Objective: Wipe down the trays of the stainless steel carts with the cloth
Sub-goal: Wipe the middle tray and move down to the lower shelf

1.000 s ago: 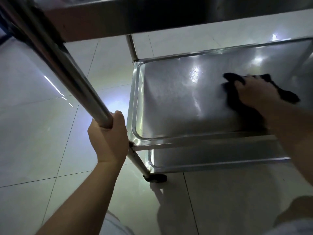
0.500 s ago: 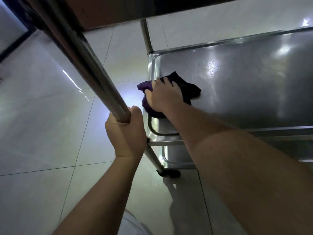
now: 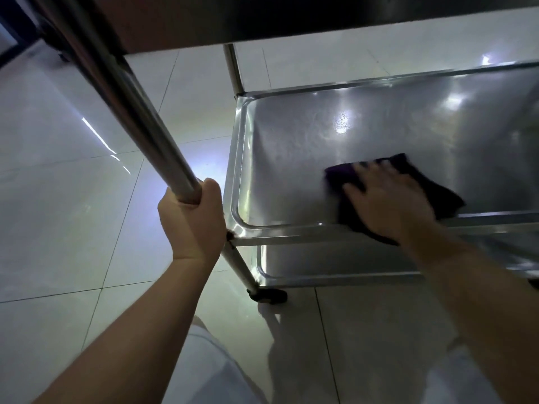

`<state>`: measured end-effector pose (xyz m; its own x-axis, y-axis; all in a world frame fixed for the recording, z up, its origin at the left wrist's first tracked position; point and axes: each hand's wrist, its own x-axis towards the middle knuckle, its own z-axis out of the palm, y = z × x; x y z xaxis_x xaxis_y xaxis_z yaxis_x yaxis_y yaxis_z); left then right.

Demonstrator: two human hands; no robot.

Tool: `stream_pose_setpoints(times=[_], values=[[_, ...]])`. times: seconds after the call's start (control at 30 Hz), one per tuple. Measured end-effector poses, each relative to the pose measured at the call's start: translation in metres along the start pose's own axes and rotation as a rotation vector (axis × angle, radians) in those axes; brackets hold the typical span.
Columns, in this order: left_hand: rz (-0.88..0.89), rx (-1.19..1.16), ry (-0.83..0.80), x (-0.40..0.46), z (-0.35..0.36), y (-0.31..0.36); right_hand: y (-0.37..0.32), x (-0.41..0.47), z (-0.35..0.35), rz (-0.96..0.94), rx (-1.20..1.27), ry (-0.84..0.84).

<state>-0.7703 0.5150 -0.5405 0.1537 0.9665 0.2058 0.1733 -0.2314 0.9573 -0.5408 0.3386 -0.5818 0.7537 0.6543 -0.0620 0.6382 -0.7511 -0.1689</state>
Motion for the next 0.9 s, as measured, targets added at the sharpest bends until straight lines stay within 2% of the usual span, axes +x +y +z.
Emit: stream_pose_setpoints(times=[0.1,0.2,0.27,0.43,0.53,0.7,0.9], values=[[-0.014,-0.009,0.004,-0.001,0.002,0.001,0.058,-0.005,-0.014,0.171,0.008,0.025],[-0.042,-0.036,0.01,-0.003,0.002,0.001,0.039,-0.007,-0.011,0.225,0.028,0.03],[-0.051,-0.061,0.007,-0.002,0.002,0.002,-0.008,-0.01,-0.001,0.158,0.014,0.045],[-0.067,-0.062,0.011,-0.002,0.001,0.005,-0.154,-0.016,0.03,-0.198,0.081,0.023],[-0.062,-0.017,0.024,-0.003,0.0,0.007,-0.187,-0.016,0.034,-0.315,0.074,-0.003],[-0.07,-0.017,-0.003,-0.004,-0.002,0.006,-0.134,-0.018,0.025,-0.358,0.087,0.001],[-0.068,-0.01,0.005,-0.007,-0.001,0.006,0.032,-0.013,-0.005,-0.14,-0.008,0.044]])
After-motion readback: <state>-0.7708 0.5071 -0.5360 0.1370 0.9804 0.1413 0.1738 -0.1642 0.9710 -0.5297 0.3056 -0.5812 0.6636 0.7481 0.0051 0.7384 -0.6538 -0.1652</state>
